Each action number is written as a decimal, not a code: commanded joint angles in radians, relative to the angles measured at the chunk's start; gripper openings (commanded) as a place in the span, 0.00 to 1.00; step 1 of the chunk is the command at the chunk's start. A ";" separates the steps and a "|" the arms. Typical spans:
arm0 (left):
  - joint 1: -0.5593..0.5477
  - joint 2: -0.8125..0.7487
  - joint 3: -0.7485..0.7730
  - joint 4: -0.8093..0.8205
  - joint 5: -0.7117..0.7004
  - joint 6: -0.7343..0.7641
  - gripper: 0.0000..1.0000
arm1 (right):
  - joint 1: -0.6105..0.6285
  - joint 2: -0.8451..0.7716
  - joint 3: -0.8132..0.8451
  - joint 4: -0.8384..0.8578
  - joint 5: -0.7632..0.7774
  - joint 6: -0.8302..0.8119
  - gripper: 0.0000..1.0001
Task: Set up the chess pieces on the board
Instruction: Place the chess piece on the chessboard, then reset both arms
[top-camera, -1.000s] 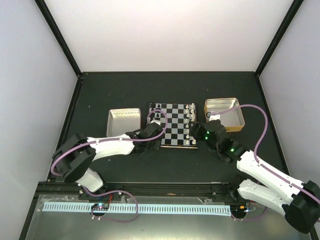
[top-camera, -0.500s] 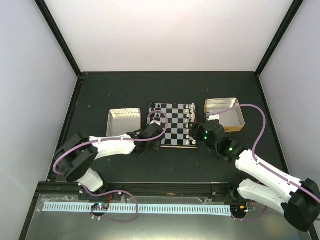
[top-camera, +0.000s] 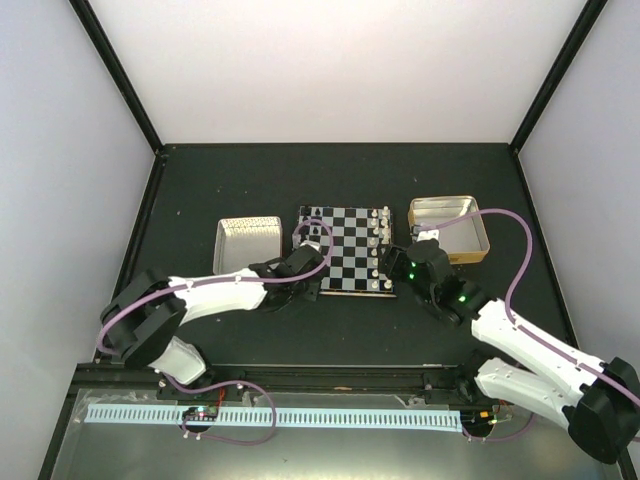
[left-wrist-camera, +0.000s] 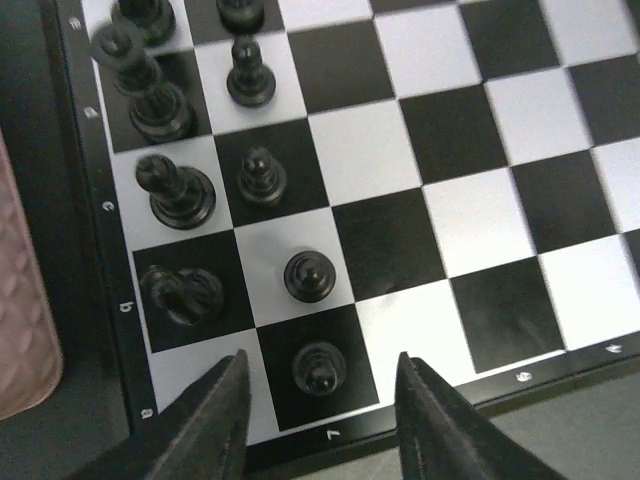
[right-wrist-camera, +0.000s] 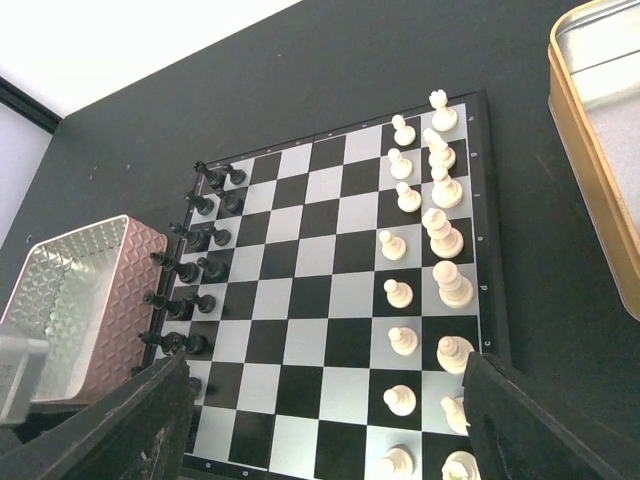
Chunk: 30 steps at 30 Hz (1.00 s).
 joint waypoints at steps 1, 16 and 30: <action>-0.003 -0.109 0.054 -0.048 -0.002 0.010 0.46 | 0.000 -0.040 0.009 -0.003 0.022 0.002 0.75; 0.099 -0.675 0.094 -0.146 -0.128 0.201 0.91 | -0.029 -0.181 0.139 -0.185 0.119 -0.270 0.99; 0.103 -1.043 0.204 -0.434 -0.284 0.269 0.99 | -0.032 -0.456 0.305 -0.473 0.317 -0.392 1.00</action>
